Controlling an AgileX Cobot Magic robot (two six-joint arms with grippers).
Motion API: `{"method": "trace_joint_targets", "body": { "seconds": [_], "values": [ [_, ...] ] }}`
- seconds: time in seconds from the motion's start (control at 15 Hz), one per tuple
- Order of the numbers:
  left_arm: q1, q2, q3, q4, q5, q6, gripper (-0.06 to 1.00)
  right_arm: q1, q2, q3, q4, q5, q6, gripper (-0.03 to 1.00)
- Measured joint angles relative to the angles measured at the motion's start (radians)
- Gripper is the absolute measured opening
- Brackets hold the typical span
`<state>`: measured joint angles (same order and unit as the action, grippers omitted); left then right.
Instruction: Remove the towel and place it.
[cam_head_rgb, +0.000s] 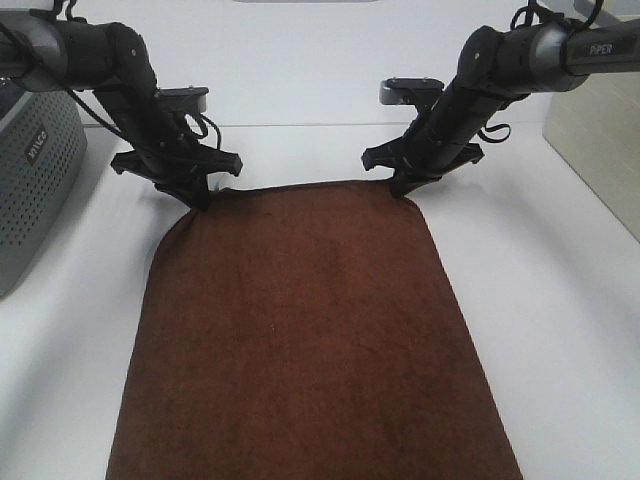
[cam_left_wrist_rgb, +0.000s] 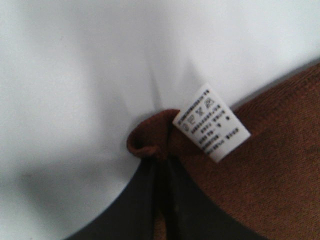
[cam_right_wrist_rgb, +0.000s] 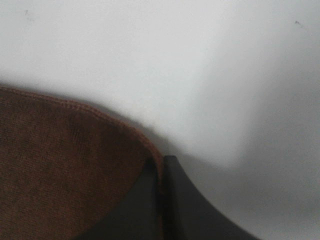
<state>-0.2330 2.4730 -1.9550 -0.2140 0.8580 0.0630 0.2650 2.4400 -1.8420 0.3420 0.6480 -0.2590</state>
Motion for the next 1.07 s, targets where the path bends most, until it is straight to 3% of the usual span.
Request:
{"method": "trace_joint_targets", "body": {
  "seconds": [0.2,0.47,0.73,1.07],
  "values": [
    [0.000,0.000,0.000,0.000,-0.020,0.017,0.01,0.000,0.000,0.000,-0.012,-0.022,0.000,0.01],
    [0.000,0.003,0.006,0.000,-0.154,0.026,0.01,0.000,0.000,-0.046,-0.043,-0.057,0.000,0.01],
    [0.000,0.004,0.003,-0.028,-0.302,0.103,0.01,0.000,0.000,-0.123,-0.100,-0.092,0.000,0.01],
    [0.000,0.011,-0.049,-0.035,-0.467,0.122,0.01,0.000,0.002,-0.131,-0.119,-0.239,0.000,0.01]
  ]
}}
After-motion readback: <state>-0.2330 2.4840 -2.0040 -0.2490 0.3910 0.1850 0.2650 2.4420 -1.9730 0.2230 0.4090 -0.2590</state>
